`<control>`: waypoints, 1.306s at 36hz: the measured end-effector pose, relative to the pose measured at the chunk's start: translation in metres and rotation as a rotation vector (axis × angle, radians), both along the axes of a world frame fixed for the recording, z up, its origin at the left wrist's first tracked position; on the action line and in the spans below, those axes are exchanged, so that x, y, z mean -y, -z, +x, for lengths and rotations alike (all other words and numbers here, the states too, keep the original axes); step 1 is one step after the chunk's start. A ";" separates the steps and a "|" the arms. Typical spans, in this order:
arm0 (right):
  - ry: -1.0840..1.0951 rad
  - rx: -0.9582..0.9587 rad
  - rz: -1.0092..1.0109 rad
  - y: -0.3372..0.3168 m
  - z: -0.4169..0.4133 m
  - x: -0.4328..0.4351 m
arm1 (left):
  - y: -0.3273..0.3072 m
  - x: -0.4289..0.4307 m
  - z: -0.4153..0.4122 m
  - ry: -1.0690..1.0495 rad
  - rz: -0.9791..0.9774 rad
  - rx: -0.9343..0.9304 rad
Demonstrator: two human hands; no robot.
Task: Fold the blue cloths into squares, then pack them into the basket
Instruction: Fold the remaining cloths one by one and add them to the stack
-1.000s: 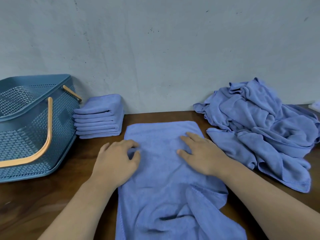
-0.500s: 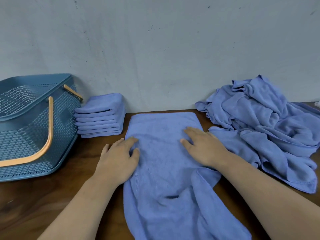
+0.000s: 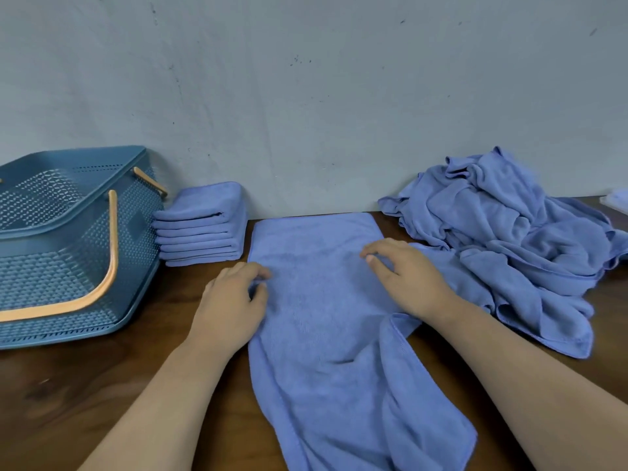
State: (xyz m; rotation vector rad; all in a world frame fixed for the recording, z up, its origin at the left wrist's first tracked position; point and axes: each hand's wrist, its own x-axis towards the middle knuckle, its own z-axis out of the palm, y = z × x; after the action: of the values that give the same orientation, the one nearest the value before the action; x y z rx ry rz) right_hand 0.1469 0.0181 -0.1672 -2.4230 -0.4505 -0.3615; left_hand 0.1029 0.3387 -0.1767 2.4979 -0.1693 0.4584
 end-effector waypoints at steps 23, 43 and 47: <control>-0.005 -0.125 0.024 -0.005 -0.201 0.044 | -0.013 0.014 -0.177 0.497 0.076 0.003; -0.098 -0.373 0.754 -0.023 -0.251 0.065 | -0.023 0.008 -0.227 0.277 -0.117 -0.060; -0.044 -0.326 0.825 -0.026 -0.255 0.061 | -0.025 0.010 -0.231 0.267 -0.317 -0.117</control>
State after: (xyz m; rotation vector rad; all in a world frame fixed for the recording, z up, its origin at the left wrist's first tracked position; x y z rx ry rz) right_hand -0.1083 -0.0428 -0.1408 -1.6184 -0.1544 -0.0903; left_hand -0.1277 0.3286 -0.1514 2.1453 -0.3503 0.2088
